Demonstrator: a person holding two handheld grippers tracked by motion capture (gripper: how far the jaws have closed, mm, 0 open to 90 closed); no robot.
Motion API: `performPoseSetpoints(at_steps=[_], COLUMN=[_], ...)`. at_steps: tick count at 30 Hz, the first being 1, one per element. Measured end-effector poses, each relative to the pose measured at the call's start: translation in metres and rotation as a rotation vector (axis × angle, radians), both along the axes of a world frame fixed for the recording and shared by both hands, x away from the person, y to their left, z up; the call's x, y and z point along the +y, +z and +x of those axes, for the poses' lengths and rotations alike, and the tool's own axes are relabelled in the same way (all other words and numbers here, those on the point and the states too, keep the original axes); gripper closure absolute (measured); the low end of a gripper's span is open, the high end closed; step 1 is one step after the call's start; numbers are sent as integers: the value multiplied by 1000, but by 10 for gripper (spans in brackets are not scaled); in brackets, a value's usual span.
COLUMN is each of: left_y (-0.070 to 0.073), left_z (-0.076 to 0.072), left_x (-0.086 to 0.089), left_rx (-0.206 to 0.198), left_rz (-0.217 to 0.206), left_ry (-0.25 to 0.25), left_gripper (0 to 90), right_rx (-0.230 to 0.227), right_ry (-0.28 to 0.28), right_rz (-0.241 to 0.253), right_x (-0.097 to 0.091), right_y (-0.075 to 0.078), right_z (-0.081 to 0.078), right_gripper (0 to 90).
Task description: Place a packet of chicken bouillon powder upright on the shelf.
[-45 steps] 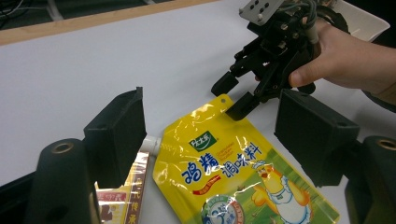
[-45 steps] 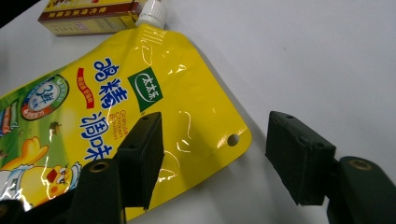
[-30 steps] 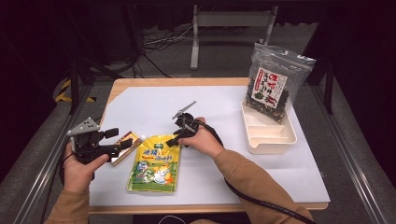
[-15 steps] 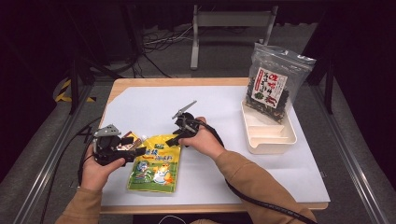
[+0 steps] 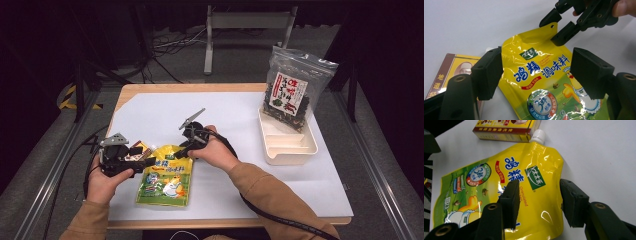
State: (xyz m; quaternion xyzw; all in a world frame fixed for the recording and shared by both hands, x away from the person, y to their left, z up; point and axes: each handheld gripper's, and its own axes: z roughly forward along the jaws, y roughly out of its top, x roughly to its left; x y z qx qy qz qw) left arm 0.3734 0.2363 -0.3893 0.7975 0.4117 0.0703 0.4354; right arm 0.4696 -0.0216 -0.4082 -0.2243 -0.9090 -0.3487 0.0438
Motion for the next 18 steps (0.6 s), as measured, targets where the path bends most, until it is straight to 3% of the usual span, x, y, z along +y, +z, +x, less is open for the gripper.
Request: performPoseSetpoints(at_steps=[6,18], left_y=[1,2], left_z=[0,-1], left_x=[-1,0], left_rx=[-6,-2], left_rz=[7,-5], left_ry=[-6,-5], left_gripper=[268,268], right_rx=[-17,-33], right_ry=[43,56], right_rz=[-71,-102], right_x=[4,4], right_y=[-10,-18], right_z=[-1,7], right_gripper=[544,718])
